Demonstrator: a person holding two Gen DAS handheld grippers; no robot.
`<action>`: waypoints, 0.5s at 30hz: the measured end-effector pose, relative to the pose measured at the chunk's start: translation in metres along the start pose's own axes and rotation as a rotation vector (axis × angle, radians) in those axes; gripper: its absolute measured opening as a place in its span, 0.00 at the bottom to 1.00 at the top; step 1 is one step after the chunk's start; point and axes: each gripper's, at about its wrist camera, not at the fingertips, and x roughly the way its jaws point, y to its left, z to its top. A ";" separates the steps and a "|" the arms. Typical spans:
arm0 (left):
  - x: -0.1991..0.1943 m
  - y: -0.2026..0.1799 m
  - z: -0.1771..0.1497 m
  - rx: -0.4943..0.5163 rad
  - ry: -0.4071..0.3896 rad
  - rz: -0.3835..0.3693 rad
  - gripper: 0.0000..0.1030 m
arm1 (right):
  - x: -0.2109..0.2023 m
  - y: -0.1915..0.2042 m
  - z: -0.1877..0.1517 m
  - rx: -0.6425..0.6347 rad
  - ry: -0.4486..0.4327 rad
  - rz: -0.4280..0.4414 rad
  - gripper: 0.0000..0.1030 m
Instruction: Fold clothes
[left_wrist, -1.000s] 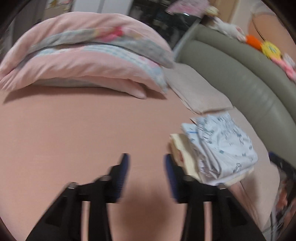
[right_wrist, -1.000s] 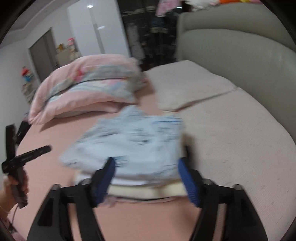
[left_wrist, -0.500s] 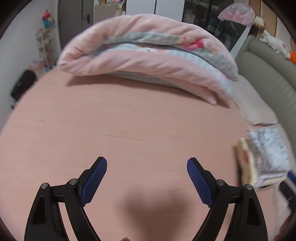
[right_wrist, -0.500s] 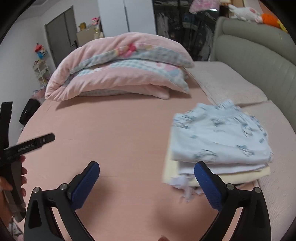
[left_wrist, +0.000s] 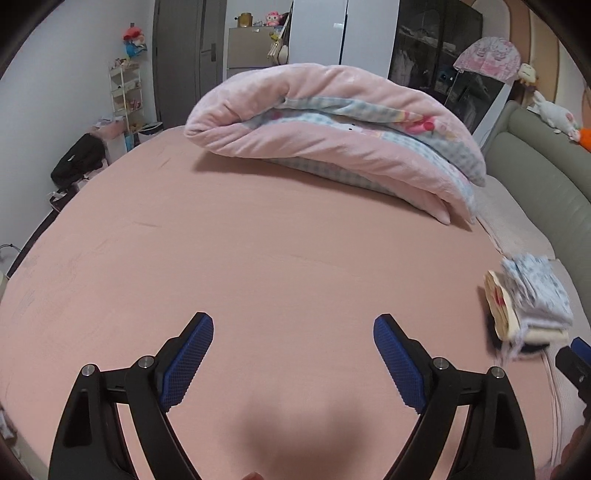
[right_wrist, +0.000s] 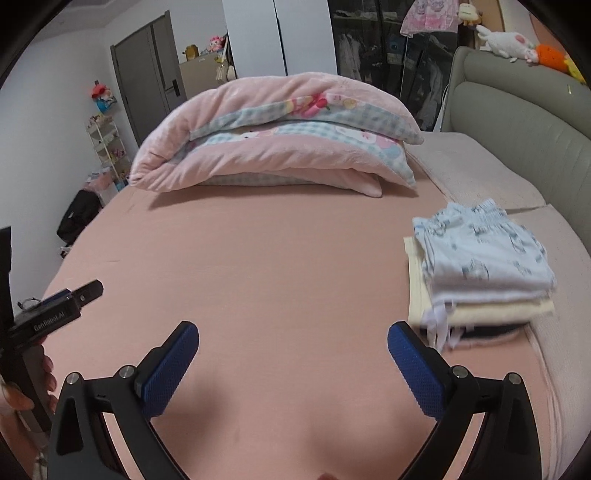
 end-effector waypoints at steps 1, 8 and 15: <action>-0.013 0.002 -0.008 0.008 -0.014 -0.003 0.86 | -0.009 0.002 -0.007 0.005 -0.001 0.003 0.99; -0.104 0.019 -0.092 -0.008 -0.064 -0.073 0.87 | -0.076 0.025 -0.079 -0.027 0.004 0.002 0.99; -0.157 0.028 -0.179 0.032 -0.008 -0.082 0.87 | -0.145 0.034 -0.168 0.003 0.000 -0.050 0.99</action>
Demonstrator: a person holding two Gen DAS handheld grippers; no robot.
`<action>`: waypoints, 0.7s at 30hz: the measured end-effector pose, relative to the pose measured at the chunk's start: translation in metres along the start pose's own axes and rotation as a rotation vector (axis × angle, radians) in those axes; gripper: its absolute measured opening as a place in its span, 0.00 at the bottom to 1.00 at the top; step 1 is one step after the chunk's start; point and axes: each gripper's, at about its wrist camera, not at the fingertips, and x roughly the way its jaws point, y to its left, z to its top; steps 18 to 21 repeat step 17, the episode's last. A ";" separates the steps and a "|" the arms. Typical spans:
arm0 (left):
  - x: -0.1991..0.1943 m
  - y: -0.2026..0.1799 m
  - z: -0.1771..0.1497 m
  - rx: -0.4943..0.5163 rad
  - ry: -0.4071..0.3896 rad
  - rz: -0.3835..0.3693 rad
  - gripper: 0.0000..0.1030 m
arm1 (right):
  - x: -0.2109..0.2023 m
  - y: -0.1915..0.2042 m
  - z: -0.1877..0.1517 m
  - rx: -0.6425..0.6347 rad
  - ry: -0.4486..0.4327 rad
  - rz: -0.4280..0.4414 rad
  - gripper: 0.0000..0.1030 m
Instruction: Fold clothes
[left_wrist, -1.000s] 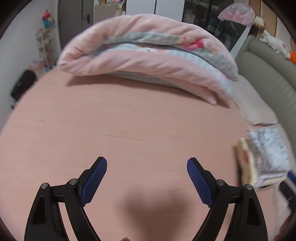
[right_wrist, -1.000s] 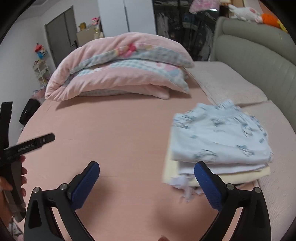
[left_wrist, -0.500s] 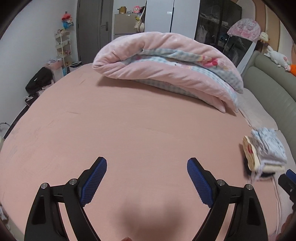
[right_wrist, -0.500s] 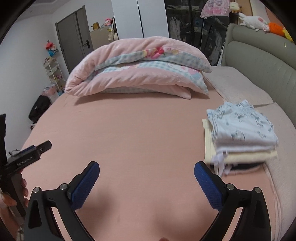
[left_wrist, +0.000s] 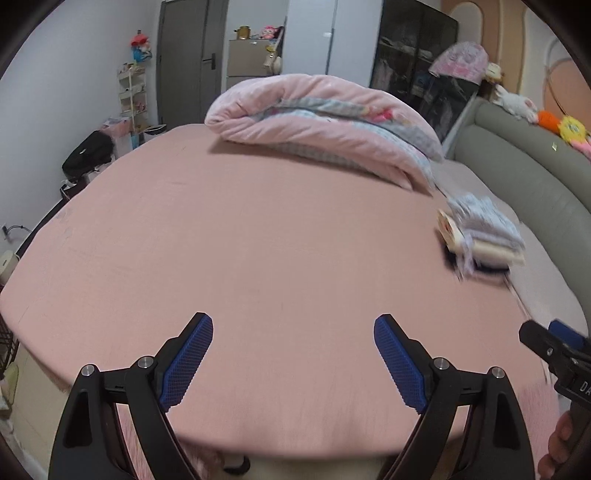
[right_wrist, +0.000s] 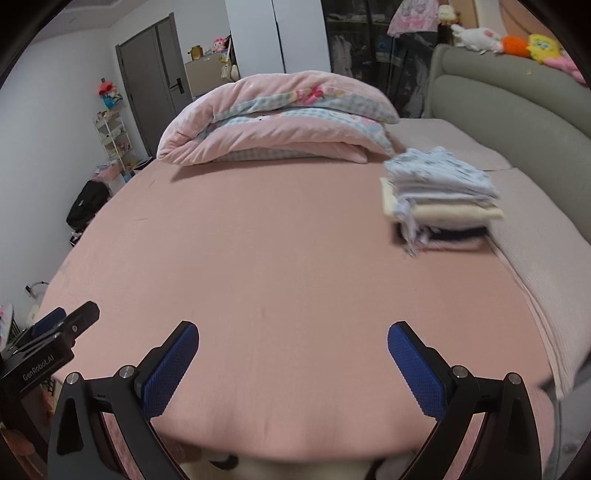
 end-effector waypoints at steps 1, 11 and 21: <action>-0.003 -0.002 -0.011 0.007 0.012 -0.006 0.87 | -0.008 -0.001 -0.013 -0.008 -0.003 -0.023 0.99; -0.021 -0.023 -0.051 0.005 -0.007 -0.002 0.87 | -0.032 0.001 -0.079 -0.053 0.053 -0.055 0.99; -0.022 -0.031 -0.057 0.007 -0.010 0.003 0.87 | -0.032 0.014 -0.082 -0.079 0.063 -0.036 0.99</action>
